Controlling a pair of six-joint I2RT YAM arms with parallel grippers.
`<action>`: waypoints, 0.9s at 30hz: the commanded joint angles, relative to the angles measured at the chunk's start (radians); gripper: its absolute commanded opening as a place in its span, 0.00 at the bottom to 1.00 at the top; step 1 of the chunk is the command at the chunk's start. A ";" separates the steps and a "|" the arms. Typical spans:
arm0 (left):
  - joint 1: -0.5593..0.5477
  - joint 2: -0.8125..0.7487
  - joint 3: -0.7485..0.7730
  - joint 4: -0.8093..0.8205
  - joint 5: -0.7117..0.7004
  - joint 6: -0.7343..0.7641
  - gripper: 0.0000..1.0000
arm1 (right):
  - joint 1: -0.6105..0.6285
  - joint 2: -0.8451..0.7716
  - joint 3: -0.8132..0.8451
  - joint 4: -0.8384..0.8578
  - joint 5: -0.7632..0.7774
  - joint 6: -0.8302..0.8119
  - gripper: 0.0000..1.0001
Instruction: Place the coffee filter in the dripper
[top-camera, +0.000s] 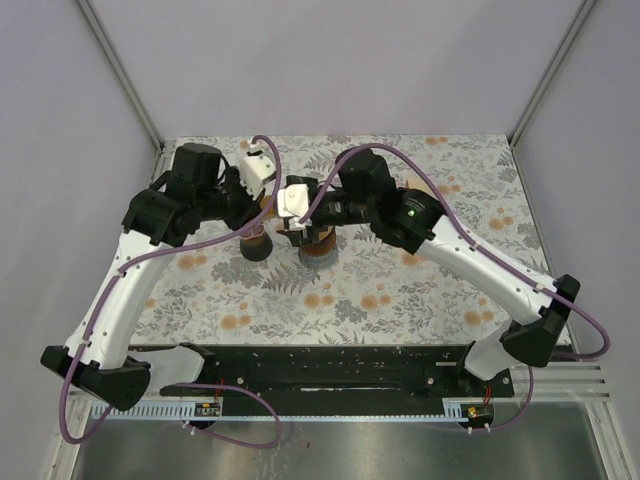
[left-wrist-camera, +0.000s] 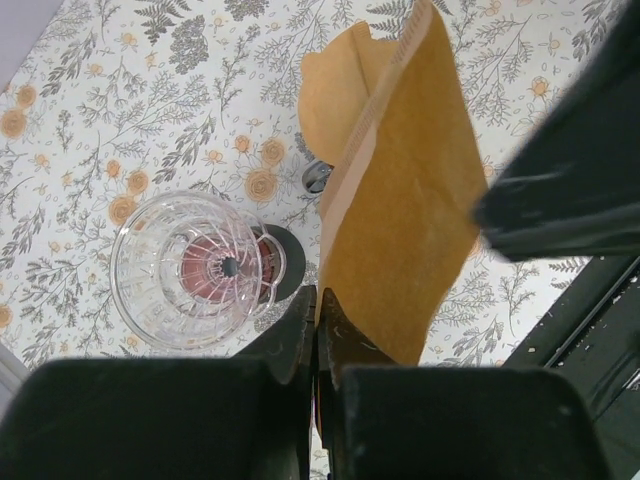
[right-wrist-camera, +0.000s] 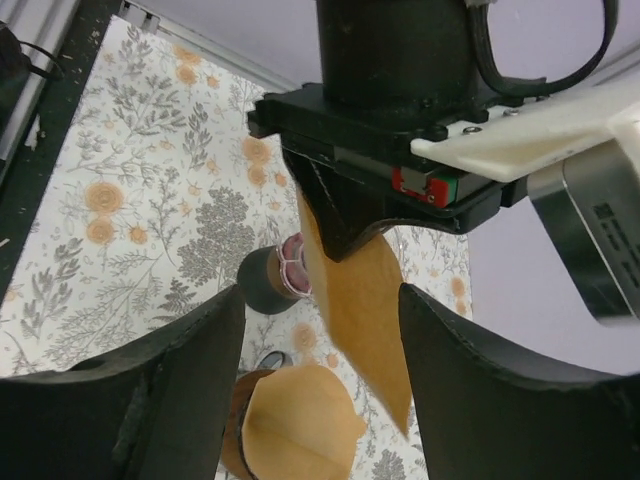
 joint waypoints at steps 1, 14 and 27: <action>-0.001 -0.042 -0.004 0.046 -0.029 -0.032 0.00 | 0.005 0.103 0.096 -0.017 0.017 -0.056 0.67; 0.170 -0.053 -0.033 0.110 0.027 -0.111 0.00 | 0.005 0.235 0.155 -0.106 0.120 -0.081 0.33; 0.235 -0.070 -0.174 0.316 -0.203 -0.297 0.00 | 0.002 0.266 0.179 0.252 0.169 0.448 0.68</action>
